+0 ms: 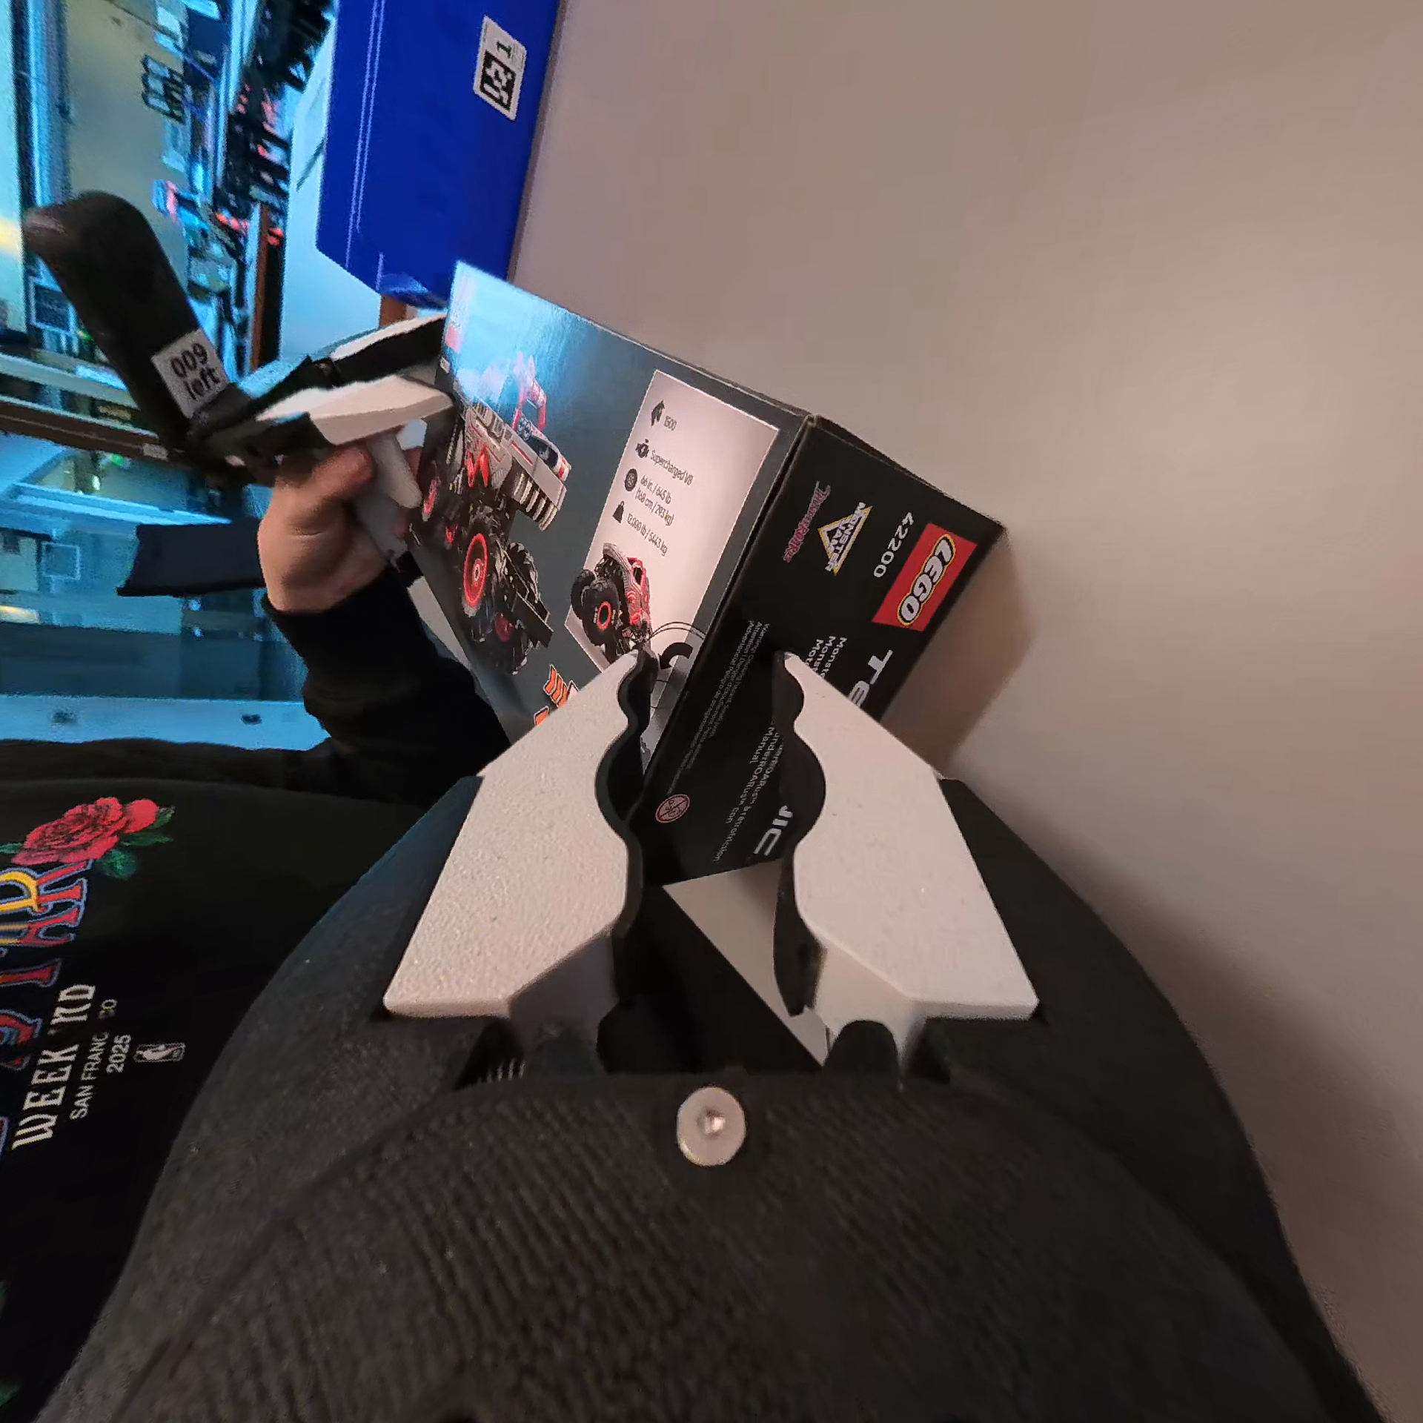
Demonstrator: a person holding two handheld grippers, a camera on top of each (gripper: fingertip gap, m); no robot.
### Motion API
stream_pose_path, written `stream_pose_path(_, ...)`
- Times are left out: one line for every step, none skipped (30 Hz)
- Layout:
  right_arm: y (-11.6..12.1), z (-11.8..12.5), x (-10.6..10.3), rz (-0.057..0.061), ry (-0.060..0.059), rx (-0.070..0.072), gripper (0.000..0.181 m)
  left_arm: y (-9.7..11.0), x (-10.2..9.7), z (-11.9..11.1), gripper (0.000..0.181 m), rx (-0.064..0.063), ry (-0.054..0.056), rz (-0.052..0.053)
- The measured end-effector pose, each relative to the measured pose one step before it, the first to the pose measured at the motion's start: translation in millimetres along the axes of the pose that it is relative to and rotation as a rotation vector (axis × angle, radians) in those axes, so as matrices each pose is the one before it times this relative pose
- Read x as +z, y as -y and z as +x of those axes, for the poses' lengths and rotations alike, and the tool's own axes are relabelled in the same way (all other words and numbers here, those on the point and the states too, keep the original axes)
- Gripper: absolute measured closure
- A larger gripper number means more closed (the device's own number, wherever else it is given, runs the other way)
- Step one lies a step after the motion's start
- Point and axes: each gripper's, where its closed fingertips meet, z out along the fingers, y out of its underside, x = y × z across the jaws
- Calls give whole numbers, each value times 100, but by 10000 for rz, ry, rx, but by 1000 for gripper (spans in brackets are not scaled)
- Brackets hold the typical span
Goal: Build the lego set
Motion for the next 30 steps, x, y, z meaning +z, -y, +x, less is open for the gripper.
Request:
stream_pose_path(-63, 9, 0, 67, 50, 126, 151, 77, 48, -53, 109, -81, -28, 46)
stream_pose_path(-53, -4, -4, 59, 37, 88, 151, 39, 31, -13, 109, -43, -38, 25)
stream_pose_path(-35, -16, 6, 55, 17, 112, 151, 1, 10, -1, 109, -13, -29, 1)
stream_pose_path(-35, -5, 11, 44, -18, 72, 150, 10, 9, 0, 109, 6, -10, -4)
stream_pose_path(-75, -28, 9, 14, -42, 6, 150, 5, -8, 16, 109, 25, 5, -5)
stream_pose_path(-254, -57, 83, -96, -25, 14, 147, 4, -12, 13, 109, 28, 15, -8)
stream_pose_path(-254, -130, 124, -85, 5, 88, 142, 6, -16, 15, 109, 22, 17, -2)
stream_pose_path(-169, -79, 69, -44, -47, 57, 139, 3, -14, 7, 109, 14, 25, 5)
stream_pose_path(-149, 64, 21, -74, -149, -65, 141, 10, -24, 9, 110, 19, 24, 9)
stream_pose_path(-6, 8, -35, -20, -102, -74, 142, 18, -15, 7, 110, 22, 24, 11)
stream_pose_path(30, -17, -35, -31, -47, 65, 143, 4, -13, -4, 110, 21, 29, 6)
stream_pose_path(-6, 7, -39, -64, -22, 24, 144, 17, -3, 8, 110, 14, 17, 4)
stream_pose_path(4, 8, -49, -39, 20, 46, 145, -5, 2, -5, 110, 1, 9, -1)
stream_pose_path(66, -13, -91, 21, 59, 167, 148, 11, -3, -4, 110, 0, 7, 2)
stream_pose_path(82, -2, -130, 60, 58, 141, 151, -3, -6, 1, 111, 7, 3, 9)
stream_pose_path(107, 7, -129, 92, 42, 56, 154, 15, -6, 0, 111, 0, 3, 10)
stream_pose_path(53, 4, -58, 68, 23, 49, 156, 10, 5, -9, 111, -6, 10, 7)
stream_pose_path(0, 28, 31, 24, -13, 44, 155, 0, -4, -3, 111, 4, 17, 4)
stream_pose_path(30, 15, 16, 1, -36, -3, 155, -1, 6, 1, 112, 7, 18, 1)
stream_pose_path(29, 16, 14, -26, -60, -29, 155, 1, -3, -6, 112, 1, 13, -2)
stream_pose_path(28, 1, 18, -10, -85, -19, 156, -11, -2, -8, 111, -6, 6, 1)
stream_pose_path(-3, -35, -5, -33, -102, -22, 155, -4, -3, -10, 111, -5, 1, 5)
stream_pose_path(-12, -26, -37, -32, -122, -101, 156, -2, -15, 7, 111, 6, 3, 4)
stream_pose_path(-5, -36, -26, -42, -135, -111, 157, 1, -8, 2, 111, 6, 5, 2)
stream_pose_path(-9, -30, -3, -38, -131, -84, 157, -8, -4, 0, 112, 3, 6, 1)
stream_pose_path(9, -15, -17, -48, -114, -99, 157, -1, -9, 2, 111, 1, 8, 1)
stream_pose_path(8, 3, -16, -57, -100, -138, 158, -3, 0, 3, 112, 5, 12, -2)
stream_pose_path(3, 9, 7, -46, -78, -84, 158, 3, 3, 4, 111, 8, 18, -6)
stream_pose_path(14, 4, 18, -19, -60, -42, 158, 2, -7, -12, 112, 9, 23, -4)
stream_pose_path(2, 10, 21, 3, -51, -42, 158, 3, -2, -1, 112, 10, 21, -1)
